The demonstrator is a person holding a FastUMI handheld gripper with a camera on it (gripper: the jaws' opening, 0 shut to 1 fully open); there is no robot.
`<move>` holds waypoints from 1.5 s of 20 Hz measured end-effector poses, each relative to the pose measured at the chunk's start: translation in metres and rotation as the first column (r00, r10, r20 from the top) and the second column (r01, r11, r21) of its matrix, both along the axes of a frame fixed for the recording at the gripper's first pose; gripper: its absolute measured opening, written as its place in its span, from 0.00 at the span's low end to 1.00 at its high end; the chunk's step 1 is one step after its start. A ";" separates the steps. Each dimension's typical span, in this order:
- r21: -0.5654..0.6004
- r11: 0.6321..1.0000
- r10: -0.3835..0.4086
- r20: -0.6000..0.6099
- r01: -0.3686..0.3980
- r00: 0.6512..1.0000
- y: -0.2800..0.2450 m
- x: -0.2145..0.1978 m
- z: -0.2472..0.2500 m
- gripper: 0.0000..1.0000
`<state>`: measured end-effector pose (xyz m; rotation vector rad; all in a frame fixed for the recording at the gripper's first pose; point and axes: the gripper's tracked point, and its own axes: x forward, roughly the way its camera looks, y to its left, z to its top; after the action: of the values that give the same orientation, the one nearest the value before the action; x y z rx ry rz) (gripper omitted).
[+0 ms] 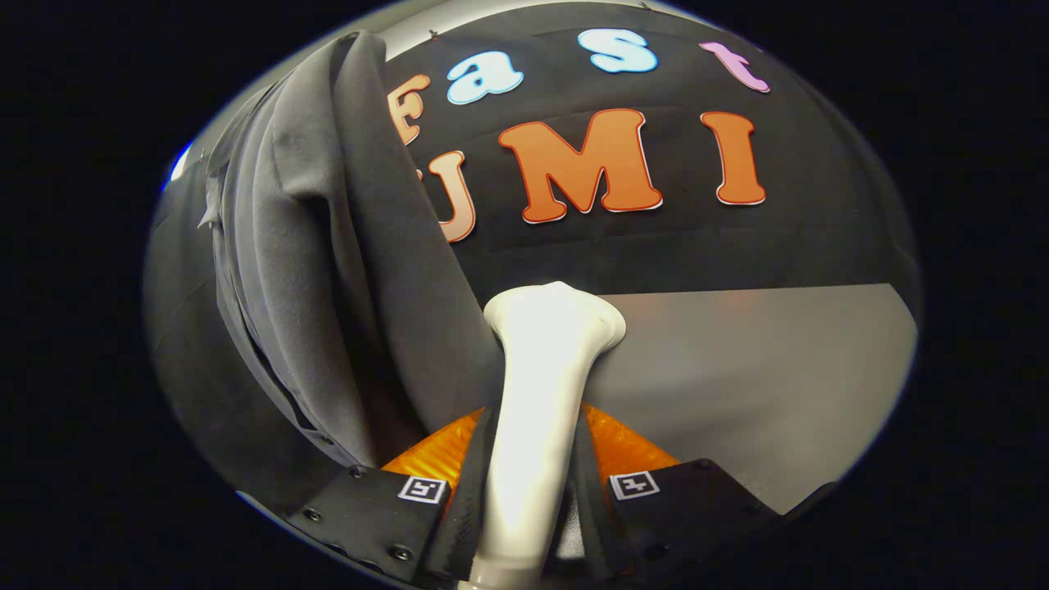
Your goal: Iron the clothes twice with a garment steamer, once on the left side and once on the right side.
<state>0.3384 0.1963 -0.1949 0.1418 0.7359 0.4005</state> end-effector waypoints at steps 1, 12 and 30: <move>-0.014 1.000 -0.022 0.010 0.022 1.000 -0.003 0.002 0.001 0.54; -0.106 0.979 -0.150 0.211 0.175 0.966 -0.033 0.005 0.041 0.44; 0.020 0.956 -0.253 0.556 0.291 0.792 -0.034 -0.116 0.177 0.44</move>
<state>0.2224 0.1627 -0.0179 0.0603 0.1429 0.1219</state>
